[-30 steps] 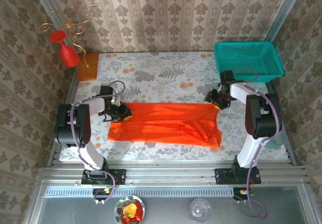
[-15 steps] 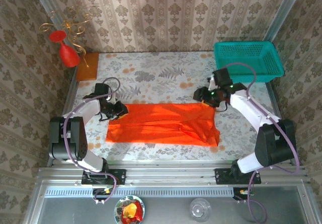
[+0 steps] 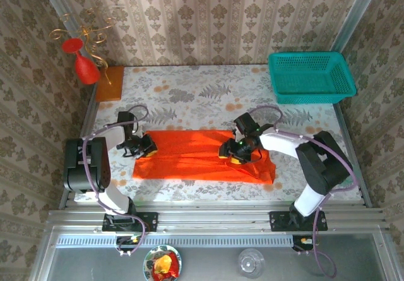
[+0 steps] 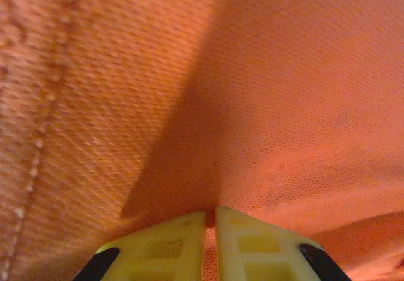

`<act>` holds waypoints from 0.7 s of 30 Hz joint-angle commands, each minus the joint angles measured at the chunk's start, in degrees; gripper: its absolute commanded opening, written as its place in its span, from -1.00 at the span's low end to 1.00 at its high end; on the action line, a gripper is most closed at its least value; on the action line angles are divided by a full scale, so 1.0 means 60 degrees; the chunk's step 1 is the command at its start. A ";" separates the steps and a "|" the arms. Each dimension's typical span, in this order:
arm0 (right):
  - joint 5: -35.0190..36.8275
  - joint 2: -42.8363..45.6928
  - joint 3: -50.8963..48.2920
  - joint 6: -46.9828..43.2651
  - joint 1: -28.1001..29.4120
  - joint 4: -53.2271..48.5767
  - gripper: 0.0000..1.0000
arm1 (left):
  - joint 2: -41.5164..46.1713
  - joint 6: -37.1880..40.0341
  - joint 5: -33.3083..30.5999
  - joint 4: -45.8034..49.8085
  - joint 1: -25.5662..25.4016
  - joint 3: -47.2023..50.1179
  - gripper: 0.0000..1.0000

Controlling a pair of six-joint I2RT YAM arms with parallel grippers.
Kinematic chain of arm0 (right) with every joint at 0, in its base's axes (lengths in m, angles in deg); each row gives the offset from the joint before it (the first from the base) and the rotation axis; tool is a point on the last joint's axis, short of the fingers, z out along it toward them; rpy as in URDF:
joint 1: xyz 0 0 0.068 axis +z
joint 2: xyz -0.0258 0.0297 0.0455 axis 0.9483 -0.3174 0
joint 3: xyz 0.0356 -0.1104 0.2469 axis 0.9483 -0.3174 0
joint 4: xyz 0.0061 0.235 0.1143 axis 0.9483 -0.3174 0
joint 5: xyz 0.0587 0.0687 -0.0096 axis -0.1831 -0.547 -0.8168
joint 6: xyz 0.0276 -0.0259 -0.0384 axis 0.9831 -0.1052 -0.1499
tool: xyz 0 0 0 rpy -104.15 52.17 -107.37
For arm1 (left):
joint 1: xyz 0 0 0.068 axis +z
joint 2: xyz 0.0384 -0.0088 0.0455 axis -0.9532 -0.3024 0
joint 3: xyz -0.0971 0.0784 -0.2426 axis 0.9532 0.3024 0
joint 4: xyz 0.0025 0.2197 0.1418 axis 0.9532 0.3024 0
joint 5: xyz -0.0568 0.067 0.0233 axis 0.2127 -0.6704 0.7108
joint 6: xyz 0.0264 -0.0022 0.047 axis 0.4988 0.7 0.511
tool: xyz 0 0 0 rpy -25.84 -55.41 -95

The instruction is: Fold the inside-out t-shirt

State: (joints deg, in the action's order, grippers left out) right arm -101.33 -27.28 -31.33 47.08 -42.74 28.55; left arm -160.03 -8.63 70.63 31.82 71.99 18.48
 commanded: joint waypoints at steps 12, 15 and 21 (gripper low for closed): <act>0.1562 0.1641 0.0870 -0.1258 -0.0457 -0.2777 0.07 | -0.0070 0.0137 -0.0554 0.0090 0.0624 0.0064 -0.69; 0.2216 0.1712 0.0997 -0.2043 -0.1066 -0.3891 0.06 | -0.0073 0.0163 -0.0523 0.0132 0.0591 -0.0021 -0.69; 0.3668 0.1261 0.1165 -0.3636 -0.2020 -0.5214 0.01 | -0.0084 0.0206 -0.0675 0.0256 0.0519 -0.0097 -0.69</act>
State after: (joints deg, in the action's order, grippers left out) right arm -86.82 -17.73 -25.47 32.29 -53.69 5.99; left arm -160.05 -8.56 70.67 31.60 75.05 18.48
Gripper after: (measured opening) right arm 0.509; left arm 0.156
